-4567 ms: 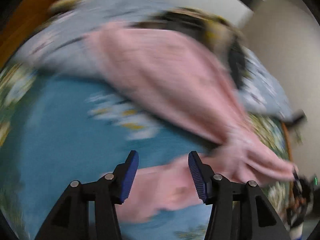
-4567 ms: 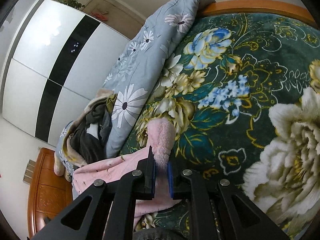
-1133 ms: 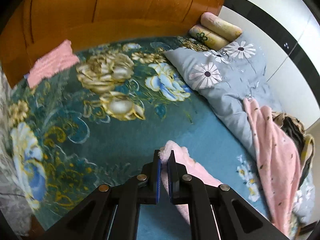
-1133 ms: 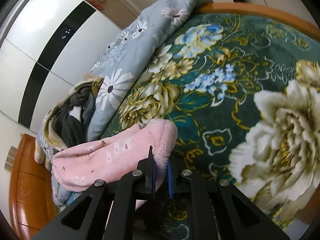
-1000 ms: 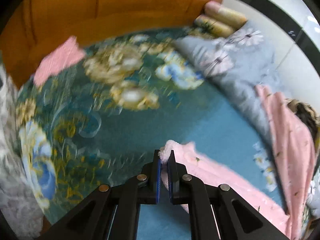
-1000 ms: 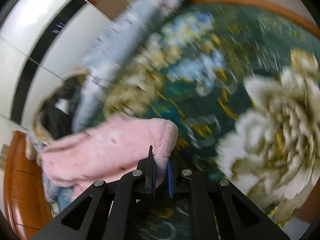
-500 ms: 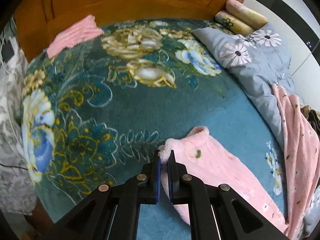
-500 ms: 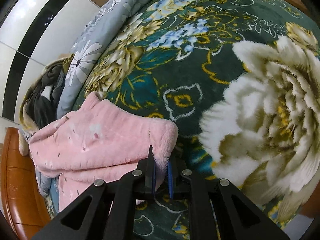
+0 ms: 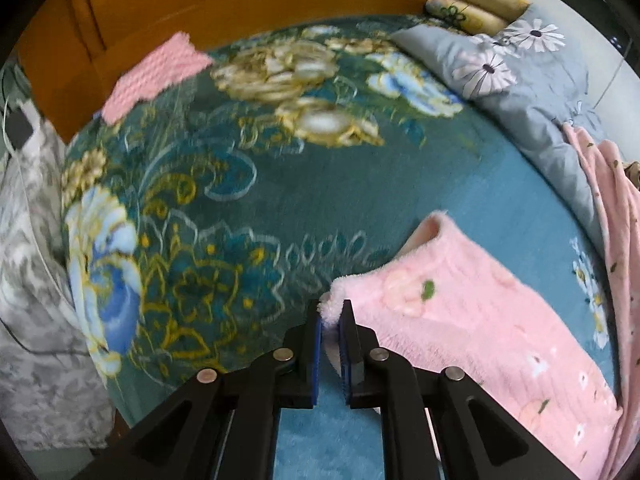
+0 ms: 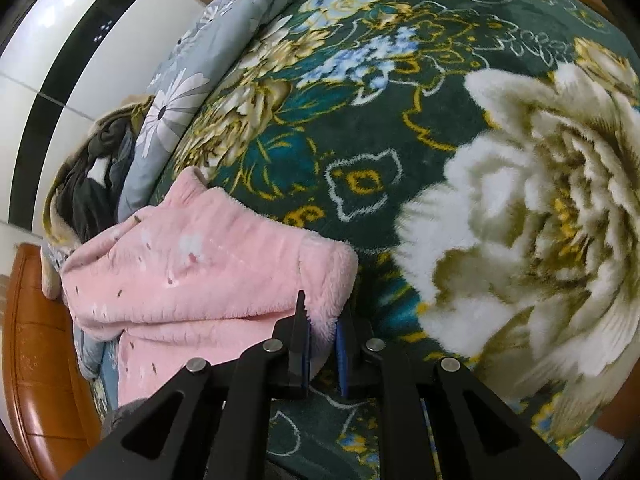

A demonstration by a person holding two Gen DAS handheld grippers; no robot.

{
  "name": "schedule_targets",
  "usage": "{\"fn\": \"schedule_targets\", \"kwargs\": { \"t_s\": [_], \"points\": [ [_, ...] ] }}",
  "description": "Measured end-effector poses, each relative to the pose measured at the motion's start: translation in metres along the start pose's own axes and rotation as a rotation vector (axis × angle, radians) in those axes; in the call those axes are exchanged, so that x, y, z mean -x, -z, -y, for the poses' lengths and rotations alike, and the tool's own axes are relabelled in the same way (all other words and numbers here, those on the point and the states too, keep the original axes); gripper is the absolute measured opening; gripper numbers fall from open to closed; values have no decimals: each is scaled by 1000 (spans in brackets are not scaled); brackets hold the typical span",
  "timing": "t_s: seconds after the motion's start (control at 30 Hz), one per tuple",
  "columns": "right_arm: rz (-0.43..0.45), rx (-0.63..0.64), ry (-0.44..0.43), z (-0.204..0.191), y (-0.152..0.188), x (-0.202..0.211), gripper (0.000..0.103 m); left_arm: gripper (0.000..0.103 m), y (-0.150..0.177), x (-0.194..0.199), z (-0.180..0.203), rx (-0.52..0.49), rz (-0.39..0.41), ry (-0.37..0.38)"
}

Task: Fold clothes

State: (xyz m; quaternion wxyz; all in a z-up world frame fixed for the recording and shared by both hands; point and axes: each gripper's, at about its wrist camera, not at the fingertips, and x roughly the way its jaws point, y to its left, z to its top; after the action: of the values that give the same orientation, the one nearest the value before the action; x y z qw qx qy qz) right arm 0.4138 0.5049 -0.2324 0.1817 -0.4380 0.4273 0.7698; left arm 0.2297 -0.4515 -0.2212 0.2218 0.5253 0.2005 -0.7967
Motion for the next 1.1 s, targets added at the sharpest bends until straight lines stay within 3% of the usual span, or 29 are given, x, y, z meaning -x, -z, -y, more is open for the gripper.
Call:
{"fn": "schedule_targets", "kwargs": {
  "t_s": [0.13,0.2,0.4,0.6,0.7,0.8,0.93,1.1],
  "points": [
    [0,2,-26,11,-1,11,35,42,10,5,-8,21,-43,18],
    [11,-11,-52,22,-2,19,48,42,17,13,-13,11,-61,2],
    [126,31,-47,47,-16,41,48,42,27,64,-20,-9,-20,-127],
    [87,202,-172,20,-73,-2,48,46,22,144,22,-27,99,-200],
    [17,265,-289,-13,-95,-31,48,55,20,185,63,-43,178,-176],
    [-59,298,-394,-45,-107,-58,48,59,17,212,106,-95,244,-125],
    [-115,300,-416,-73,-116,-84,48,61,14,226,150,-185,273,-79],
    [-203,261,-403,-94,-123,-117,48,62,16,215,166,-210,245,-17]
  ]
}}
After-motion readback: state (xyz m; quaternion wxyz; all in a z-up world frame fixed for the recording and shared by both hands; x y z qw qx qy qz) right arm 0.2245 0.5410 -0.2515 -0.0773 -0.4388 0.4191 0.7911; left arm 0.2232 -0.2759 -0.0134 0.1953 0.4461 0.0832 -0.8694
